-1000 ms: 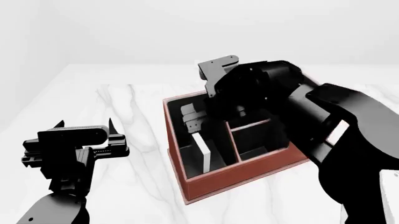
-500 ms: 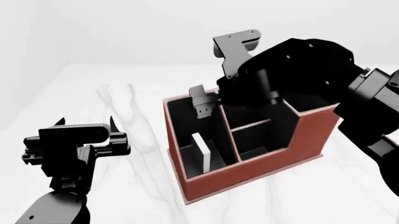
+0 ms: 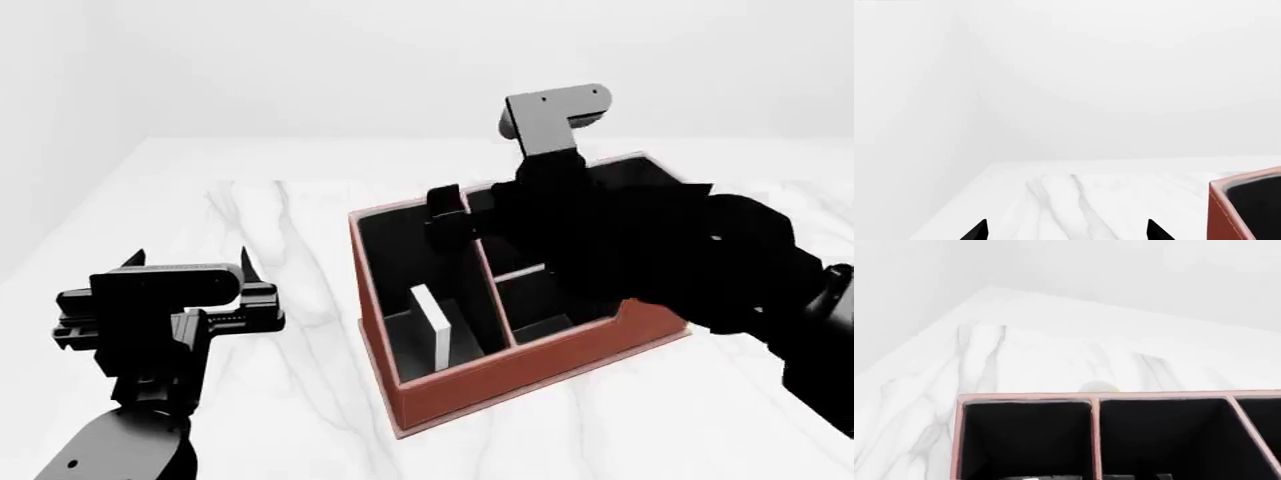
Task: Pick up the book and place it in the left compartment of the caddy.
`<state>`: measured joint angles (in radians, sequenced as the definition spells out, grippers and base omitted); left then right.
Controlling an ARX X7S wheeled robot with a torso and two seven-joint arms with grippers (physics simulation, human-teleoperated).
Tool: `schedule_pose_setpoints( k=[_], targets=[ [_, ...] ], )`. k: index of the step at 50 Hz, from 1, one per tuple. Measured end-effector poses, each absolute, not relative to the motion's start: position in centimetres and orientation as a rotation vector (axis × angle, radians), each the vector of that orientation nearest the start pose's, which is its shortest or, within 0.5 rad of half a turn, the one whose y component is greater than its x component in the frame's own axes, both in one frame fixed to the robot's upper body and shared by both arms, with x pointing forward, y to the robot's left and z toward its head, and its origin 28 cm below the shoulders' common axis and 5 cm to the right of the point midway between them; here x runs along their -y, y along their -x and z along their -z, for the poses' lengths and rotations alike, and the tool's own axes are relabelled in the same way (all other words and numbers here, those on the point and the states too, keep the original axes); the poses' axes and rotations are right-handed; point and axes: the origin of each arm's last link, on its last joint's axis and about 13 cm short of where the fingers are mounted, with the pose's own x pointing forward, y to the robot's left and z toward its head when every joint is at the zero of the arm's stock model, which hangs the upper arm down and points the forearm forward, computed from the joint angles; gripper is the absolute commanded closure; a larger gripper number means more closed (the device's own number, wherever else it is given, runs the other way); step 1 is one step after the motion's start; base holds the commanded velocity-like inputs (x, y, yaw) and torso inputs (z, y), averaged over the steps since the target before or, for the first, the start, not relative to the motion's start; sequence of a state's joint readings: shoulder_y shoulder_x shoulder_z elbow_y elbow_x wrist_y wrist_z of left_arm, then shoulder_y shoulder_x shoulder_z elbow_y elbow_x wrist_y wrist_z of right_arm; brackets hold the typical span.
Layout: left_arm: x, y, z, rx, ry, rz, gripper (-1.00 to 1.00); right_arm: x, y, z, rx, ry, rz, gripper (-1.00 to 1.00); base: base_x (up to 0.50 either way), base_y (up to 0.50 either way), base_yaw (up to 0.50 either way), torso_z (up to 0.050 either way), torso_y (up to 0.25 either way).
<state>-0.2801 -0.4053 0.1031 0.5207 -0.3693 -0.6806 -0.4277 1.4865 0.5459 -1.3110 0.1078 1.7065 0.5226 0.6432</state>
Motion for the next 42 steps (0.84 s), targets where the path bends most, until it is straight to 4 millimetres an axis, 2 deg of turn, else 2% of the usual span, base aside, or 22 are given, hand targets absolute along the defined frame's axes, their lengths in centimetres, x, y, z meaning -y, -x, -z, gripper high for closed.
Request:
schedule_pose_setpoints(
  k=[9,18,32,42],
  targets=[
    [-24.5,-23.7,-14.1,0.080,-0.129,-0.166,-1.00,7.4,-30.2,-20.8,-0.145,0.053,-0.262,-1.00,0.00,0.00,0.00,0.000,0.000],
    [-24.3,-23.7,-14.3,0.087,-0.131,-0.159,-1.00,8.0,-28.4,-18.5,0.025,0.037,-0.205,-1.00,0.00,0.00,0.00,0.000,0.000],
    [-24.1,-23.7,-14.7,0.097,-0.132,-0.153,-1.00,8.4,-26.8,-17.4,0.158,0.001,-0.162,-1.00,0.00,0.00,0.00,0.000,0.000],
    [-23.9,-23.7,-15.7,0.127,-0.135,-0.145,-1.00,8.6,-26.2,-18.0,0.238,-0.011,-0.137,-1.00,0.00,0.00,0.00,0.000,0.000]
  ],
)
